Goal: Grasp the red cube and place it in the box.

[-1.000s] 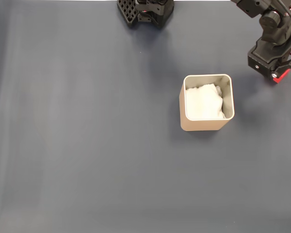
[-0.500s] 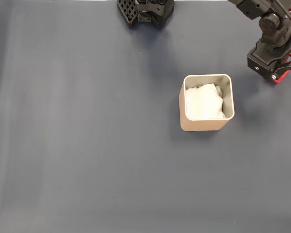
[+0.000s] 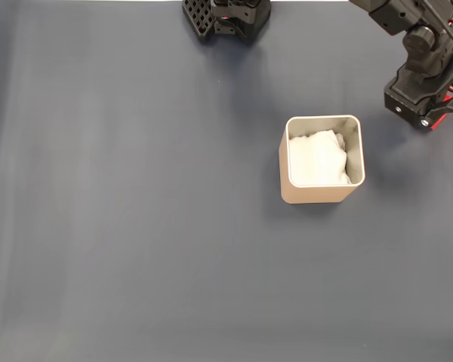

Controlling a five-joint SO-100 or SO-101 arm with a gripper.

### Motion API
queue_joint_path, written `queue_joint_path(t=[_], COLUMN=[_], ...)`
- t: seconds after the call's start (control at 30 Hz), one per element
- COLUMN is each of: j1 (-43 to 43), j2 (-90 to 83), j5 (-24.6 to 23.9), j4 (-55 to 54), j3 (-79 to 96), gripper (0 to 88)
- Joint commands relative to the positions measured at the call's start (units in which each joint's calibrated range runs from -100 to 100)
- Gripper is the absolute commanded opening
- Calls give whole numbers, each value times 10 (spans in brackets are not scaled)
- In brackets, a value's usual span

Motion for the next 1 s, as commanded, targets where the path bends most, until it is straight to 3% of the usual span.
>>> queue_joint_path(t=[0.0, 0.3, 0.53, 0.63, 0.97], j1=[3, 1, 1, 1, 1], j2=[0, 5, 5, 4, -2], j5=[5, 4, 7, 10, 14], j4=[-8, -9, -10, -7, 1], j3=[-23, -25, -26, -25, -22], gripper=[352, 324, 62, 7, 3])
